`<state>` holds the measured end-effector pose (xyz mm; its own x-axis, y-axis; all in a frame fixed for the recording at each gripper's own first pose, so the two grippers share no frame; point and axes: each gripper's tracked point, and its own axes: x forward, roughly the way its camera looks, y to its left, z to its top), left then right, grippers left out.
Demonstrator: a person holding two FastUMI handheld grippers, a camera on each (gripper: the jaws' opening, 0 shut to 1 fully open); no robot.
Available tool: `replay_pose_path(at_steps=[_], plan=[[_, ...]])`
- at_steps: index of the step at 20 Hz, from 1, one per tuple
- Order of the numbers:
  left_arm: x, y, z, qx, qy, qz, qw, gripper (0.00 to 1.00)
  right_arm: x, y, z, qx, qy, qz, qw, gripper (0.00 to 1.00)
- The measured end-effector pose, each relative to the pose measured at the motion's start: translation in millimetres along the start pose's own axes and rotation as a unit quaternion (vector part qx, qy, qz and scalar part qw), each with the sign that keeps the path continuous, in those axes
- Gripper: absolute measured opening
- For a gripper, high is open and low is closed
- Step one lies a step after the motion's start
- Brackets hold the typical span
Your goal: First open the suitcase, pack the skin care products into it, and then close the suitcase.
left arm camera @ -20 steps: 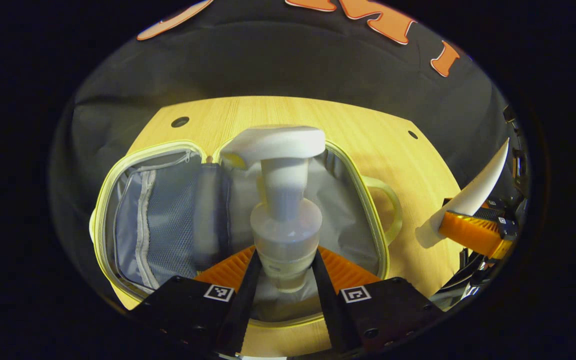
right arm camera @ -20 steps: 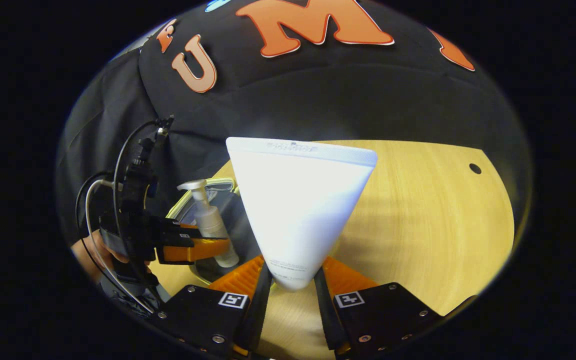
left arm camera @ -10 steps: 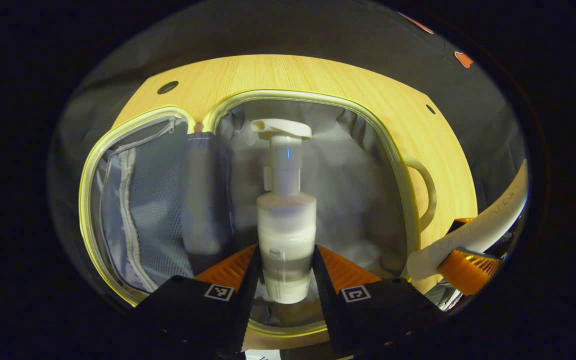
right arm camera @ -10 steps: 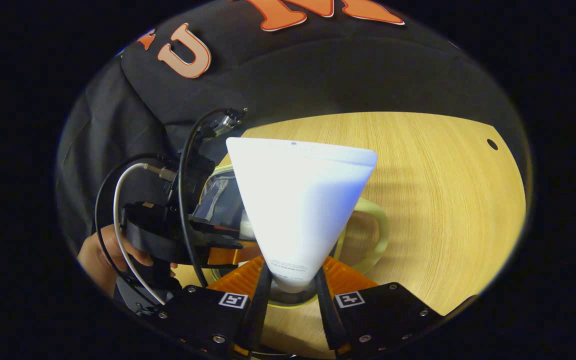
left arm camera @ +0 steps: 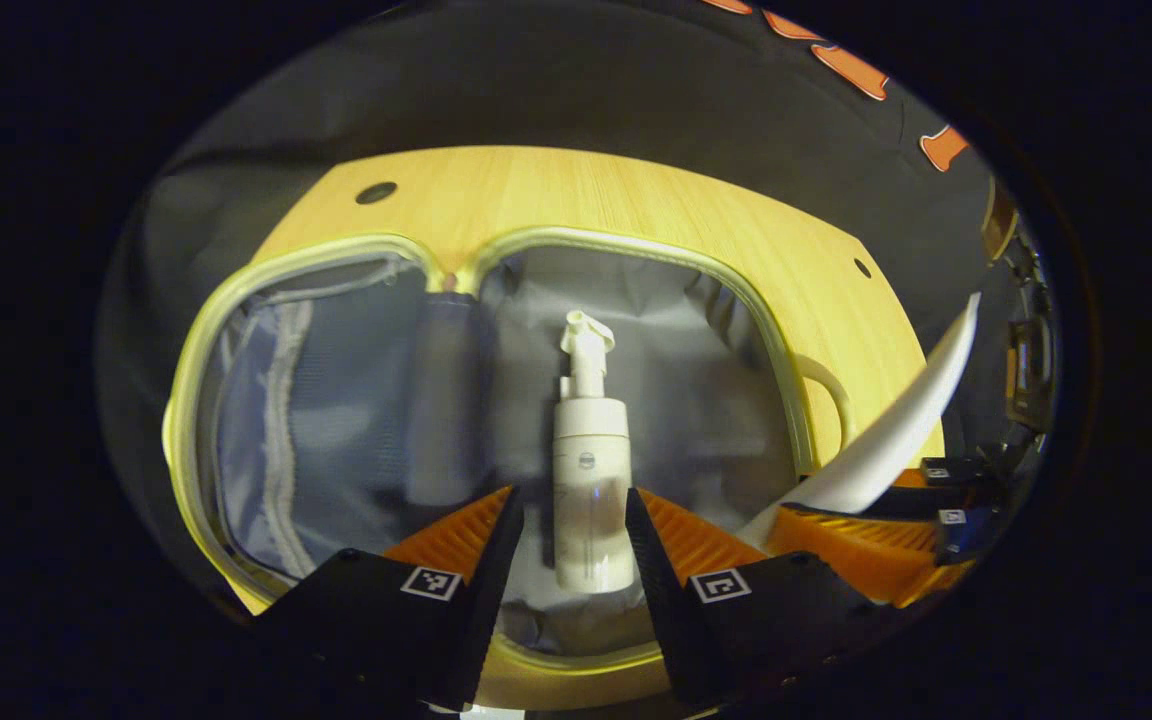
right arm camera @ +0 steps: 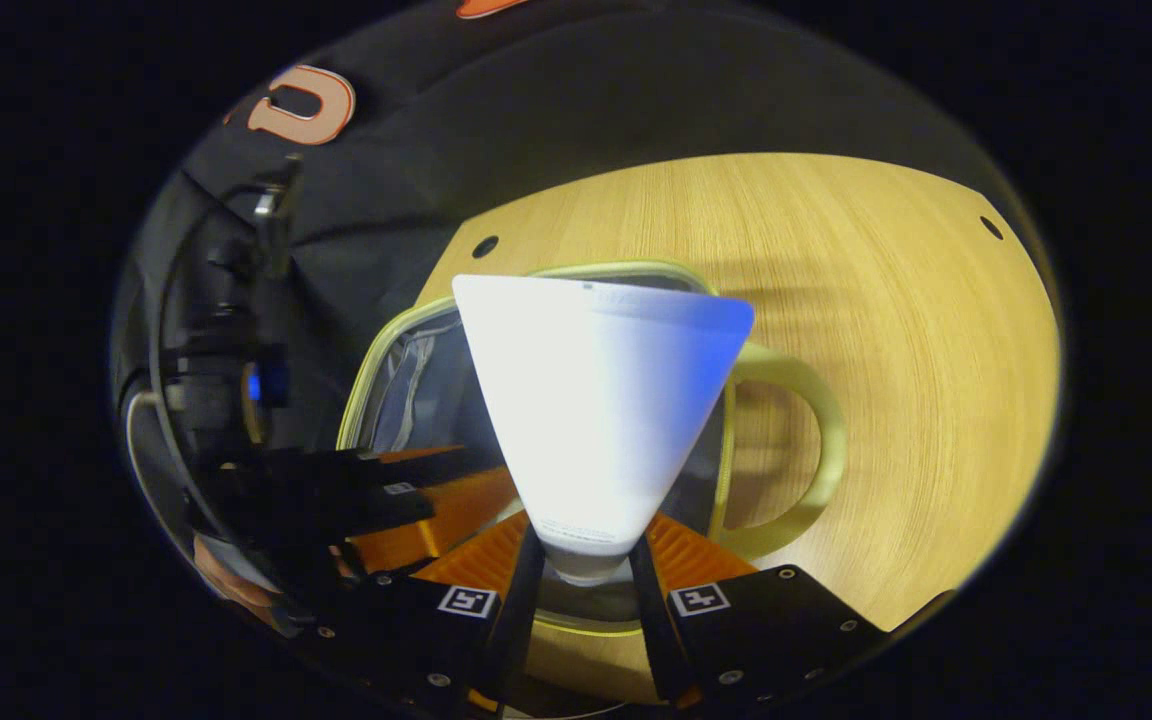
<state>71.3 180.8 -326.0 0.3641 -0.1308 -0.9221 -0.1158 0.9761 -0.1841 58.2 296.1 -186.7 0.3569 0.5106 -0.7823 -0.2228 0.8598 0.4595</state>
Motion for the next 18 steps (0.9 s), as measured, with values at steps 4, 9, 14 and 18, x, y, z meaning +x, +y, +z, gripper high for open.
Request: replay_pose_path(at_steps=[4, 9, 14, 18], plan=[[-41.0, 64.7, 6.7, -0.019, -0.066, 0.068, 0.995, 0.70, 4.9, -5.6, -9.6, -0.006, 0.033, -0.014, 0.999, 0.49], [-118.0, 232.5, 8.0, -0.174, -0.153, 0.174, 0.957, 0.70, 12.3, -14.9, -19.1, 0.022, 0.079, -0.052, 0.995, 0.49], [-147.0, 339.3, -8.2, -0.274, -0.178, 0.162, 0.931, 0.70, 27.5, -23.6, -15.2, 0.039, 0.090, -0.083, 0.992, 0.54], [-111.5, 371.1, -25.5, -0.333, -0.126, 0.143, 0.924, 0.71, 32.4, -21.9, -13.3, 0.047, 0.082, -0.100, 0.991, 0.54]])
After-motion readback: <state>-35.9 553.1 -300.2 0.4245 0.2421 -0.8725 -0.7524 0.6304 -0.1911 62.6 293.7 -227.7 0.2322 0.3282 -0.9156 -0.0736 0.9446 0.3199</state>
